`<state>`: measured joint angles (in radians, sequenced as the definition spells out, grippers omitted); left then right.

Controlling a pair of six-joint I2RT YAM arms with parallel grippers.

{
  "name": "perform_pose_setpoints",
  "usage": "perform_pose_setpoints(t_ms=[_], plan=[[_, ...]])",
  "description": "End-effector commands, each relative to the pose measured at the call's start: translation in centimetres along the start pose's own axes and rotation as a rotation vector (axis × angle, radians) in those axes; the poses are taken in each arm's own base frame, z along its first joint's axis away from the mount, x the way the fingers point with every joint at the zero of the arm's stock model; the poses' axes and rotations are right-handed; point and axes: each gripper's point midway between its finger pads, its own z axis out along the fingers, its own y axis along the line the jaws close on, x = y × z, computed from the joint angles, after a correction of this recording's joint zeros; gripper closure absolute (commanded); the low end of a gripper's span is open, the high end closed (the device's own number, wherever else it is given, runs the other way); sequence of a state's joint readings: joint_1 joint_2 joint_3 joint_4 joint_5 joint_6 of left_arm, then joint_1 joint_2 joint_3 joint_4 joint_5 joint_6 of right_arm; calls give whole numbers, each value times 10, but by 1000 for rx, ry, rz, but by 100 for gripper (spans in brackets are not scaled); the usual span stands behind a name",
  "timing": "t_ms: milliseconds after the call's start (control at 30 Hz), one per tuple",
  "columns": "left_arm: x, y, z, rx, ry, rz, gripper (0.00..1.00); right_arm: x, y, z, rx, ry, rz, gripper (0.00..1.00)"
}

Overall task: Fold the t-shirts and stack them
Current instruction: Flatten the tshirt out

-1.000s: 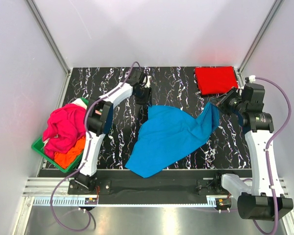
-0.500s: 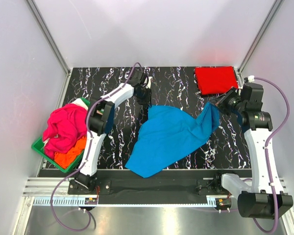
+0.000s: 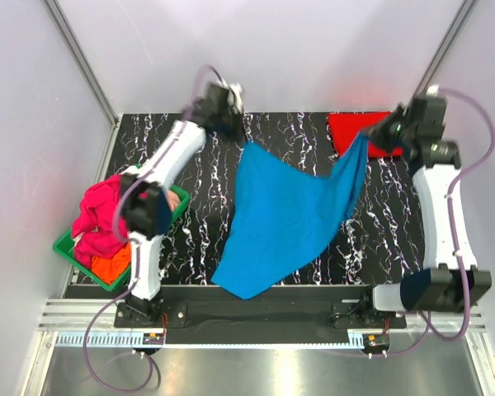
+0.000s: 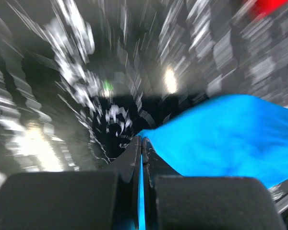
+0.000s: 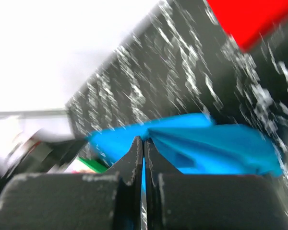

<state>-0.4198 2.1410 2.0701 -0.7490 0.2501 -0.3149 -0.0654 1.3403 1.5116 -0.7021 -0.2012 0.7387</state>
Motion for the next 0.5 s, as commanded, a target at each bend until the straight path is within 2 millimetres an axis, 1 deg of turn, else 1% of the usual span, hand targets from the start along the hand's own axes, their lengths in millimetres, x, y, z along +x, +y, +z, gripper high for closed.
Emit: perform_pose_setpoints(t_ms=[0, 67, 100, 133, 167, 200, 233, 267, 300, 333, 367, 400, 433, 467], plan=[[-117, -54, -213, 44, -526, 76, 100, -74, 76, -50, -150, -233, -52, 100], [-117, -58, -248, 39, -585, 90, 100, -89, 90, -67, -173, -286, -65, 100], [-113, -63, -277, 36, -632, 98, 100, -99, 103, -86, -203, -328, -87, 100], [-110, -64, -291, 33, -654, 102, 100, -103, 106, -96, -204, -358, -96, 100], [-104, -70, -324, 41, -707, 109, 100, -107, 108, -107, -207, -386, -108, 100], [-95, -67, -329, 27, -709, 100, 100, -109, 111, -130, -220, -432, -110, 100], [-90, -68, -341, 27, -728, 93, 100, -113, 107, -143, -202, -481, -101, 100], [-80, -74, -374, 39, -786, 95, 100, -116, 102, -156, -188, -526, -90, 100], [-71, -71, -378, 36, -787, 87, 100, -112, 98, -184, -200, -582, -82, 100], [-64, -75, -391, 53, -810, 75, 100, -116, 89, -199, -169, -647, -65, 100], [-54, -83, -420, 82, -866, 81, 100, -115, 83, -215, -166, -687, -50, 100], [-46, -85, -430, 98, -879, 78, 100, -107, 75, -245, -181, -746, -35, 100], [-40, -89, -442, 120, -900, 66, 100, -108, 66, -261, -161, -802, -12, 100], [-28, -95, -468, 150, -948, 67, 100, -105, 62, -276, -170, -832, -1, 100]])
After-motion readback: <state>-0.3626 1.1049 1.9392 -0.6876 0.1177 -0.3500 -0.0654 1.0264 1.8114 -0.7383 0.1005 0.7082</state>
